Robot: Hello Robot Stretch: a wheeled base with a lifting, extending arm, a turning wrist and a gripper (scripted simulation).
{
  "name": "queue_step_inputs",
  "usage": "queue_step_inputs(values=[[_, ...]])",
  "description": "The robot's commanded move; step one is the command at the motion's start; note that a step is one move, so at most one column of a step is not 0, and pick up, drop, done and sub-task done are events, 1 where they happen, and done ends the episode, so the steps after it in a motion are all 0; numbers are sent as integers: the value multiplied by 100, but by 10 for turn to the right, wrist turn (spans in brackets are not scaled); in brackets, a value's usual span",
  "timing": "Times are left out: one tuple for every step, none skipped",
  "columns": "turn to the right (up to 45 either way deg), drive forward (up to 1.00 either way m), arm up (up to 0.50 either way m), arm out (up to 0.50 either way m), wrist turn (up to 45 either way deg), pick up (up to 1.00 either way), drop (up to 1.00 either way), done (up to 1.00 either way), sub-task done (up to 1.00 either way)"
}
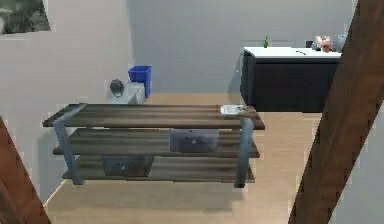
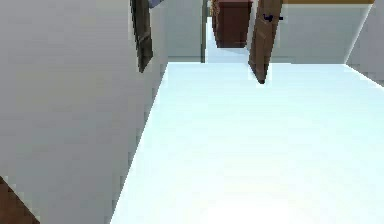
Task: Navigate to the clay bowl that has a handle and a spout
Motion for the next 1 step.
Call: queue_step_inputs(values=[[0,35,0,0,0,0,0,0,0]])
